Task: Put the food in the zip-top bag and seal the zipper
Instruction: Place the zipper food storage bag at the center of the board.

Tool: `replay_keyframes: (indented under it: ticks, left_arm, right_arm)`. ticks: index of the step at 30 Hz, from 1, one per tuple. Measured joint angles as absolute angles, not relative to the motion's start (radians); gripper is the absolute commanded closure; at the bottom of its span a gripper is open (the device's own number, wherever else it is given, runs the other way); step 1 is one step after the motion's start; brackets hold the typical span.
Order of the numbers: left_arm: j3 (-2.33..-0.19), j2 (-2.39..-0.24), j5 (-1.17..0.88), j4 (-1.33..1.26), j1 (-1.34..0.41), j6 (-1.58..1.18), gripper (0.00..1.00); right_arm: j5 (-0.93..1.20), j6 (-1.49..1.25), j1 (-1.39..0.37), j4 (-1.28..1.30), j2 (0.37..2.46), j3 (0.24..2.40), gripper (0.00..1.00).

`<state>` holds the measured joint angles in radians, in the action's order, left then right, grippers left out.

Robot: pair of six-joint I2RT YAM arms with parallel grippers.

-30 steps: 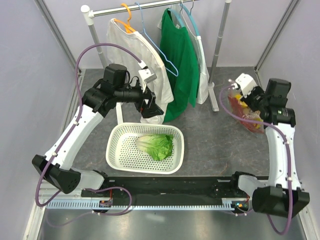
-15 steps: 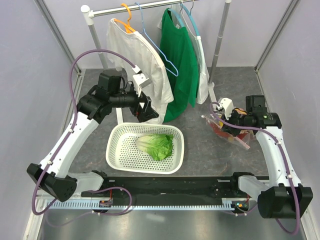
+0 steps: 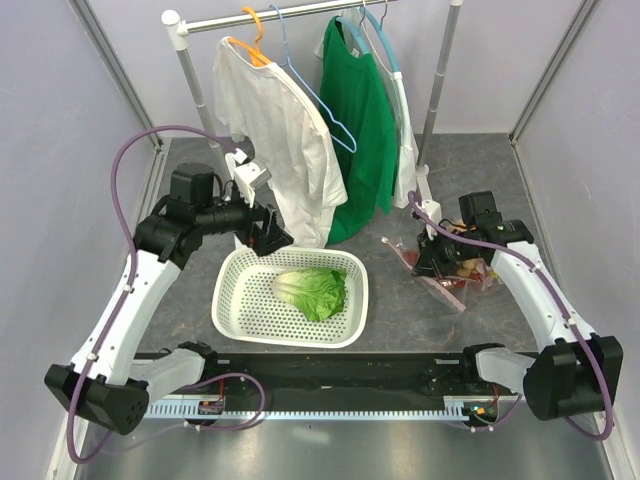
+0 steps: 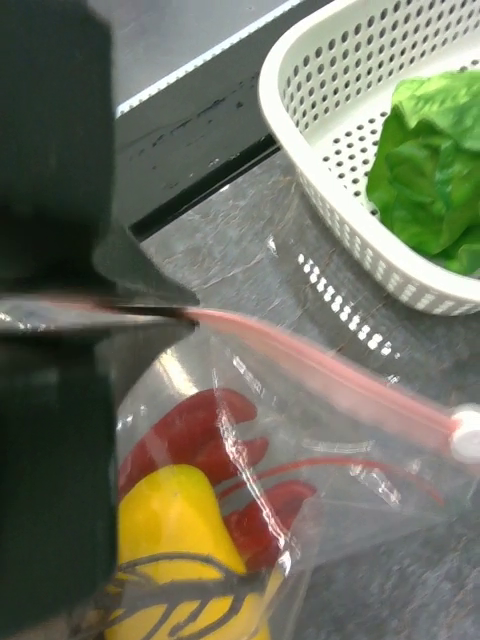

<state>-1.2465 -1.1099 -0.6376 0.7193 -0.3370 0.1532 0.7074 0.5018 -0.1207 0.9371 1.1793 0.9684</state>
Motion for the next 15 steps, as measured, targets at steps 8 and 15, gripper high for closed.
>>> replay_keyframes:
  ticks: [8, 15]
  left_arm:
    - [-1.191, -1.032, -0.647, 0.729, -0.295, 0.128, 0.00]
    - [-1.291, -1.062, -0.647, 0.864, -0.262, 0.128, 0.00]
  right_arm:
    - [0.716, 0.377, -0.161, 0.875, 1.112, 0.965, 0.02]
    - [0.596, 0.249, -0.161, 0.846, 1.003, 1.093, 0.02]
